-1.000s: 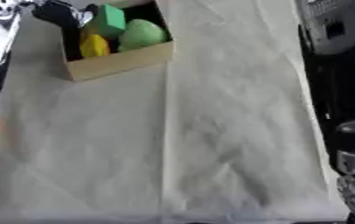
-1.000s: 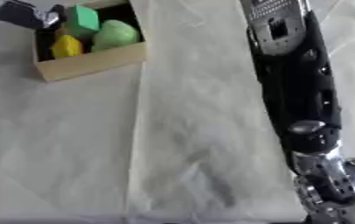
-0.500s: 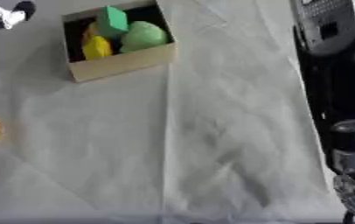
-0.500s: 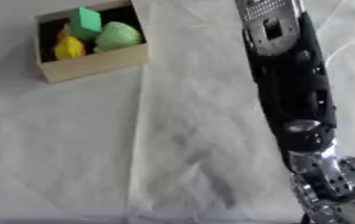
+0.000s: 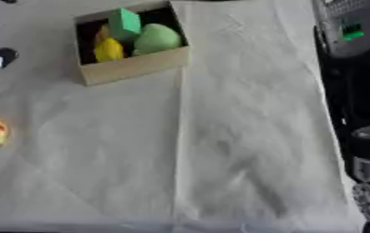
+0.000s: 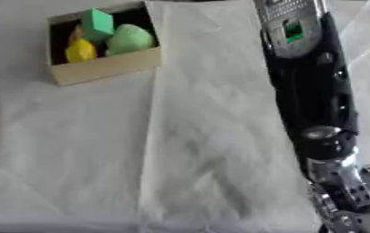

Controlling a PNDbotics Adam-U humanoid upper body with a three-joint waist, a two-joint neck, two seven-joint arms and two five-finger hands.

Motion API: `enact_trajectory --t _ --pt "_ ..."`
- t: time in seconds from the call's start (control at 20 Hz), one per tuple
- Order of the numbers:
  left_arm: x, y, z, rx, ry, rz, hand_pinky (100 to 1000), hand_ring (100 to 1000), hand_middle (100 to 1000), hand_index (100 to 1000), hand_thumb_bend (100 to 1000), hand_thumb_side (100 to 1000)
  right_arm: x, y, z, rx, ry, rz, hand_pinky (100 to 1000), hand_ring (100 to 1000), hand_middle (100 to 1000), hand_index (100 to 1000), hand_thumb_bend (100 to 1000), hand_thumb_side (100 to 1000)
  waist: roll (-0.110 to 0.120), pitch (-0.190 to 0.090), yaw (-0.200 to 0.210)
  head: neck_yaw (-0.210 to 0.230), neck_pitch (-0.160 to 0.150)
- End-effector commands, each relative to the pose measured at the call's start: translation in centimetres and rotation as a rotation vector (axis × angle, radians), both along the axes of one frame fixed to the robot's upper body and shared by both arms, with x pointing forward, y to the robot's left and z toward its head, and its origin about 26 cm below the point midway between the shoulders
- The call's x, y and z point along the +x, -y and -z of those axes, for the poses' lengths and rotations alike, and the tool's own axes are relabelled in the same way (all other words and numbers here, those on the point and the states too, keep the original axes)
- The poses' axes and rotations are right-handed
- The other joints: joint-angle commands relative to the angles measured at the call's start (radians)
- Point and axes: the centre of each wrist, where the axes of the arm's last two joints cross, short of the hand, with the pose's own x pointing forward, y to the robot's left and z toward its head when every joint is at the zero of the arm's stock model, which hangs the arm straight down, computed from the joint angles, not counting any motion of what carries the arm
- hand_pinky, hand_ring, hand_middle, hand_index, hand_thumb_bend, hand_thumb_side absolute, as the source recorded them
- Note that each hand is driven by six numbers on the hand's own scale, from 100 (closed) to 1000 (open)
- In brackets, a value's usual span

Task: Pick up objects on the table and place them in the box.

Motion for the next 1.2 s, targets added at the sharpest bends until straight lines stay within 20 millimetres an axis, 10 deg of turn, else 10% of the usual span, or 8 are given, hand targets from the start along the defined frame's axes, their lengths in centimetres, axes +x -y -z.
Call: enact_trajectory --t 0.05,1.2 --pt "-1.2 -0.9 -1.4 0.037 0.003 -0.009 926 970 852 901 323 312 -0.6 0.4 -1.1 0.002 0.041 0.010 707 785 711 903 100 433 0.014 -0.040 0.002 0.015 0.004" --pt "-1.7 -5.9 4.3 0.188 -0.260 -0.206 922 966 867 920 470 394 -0.6 0.6 -0.8 0.017 0.034 0.017 706 784 710 903 100 435 0.011 -0.037 0.003 0.073 0.004"
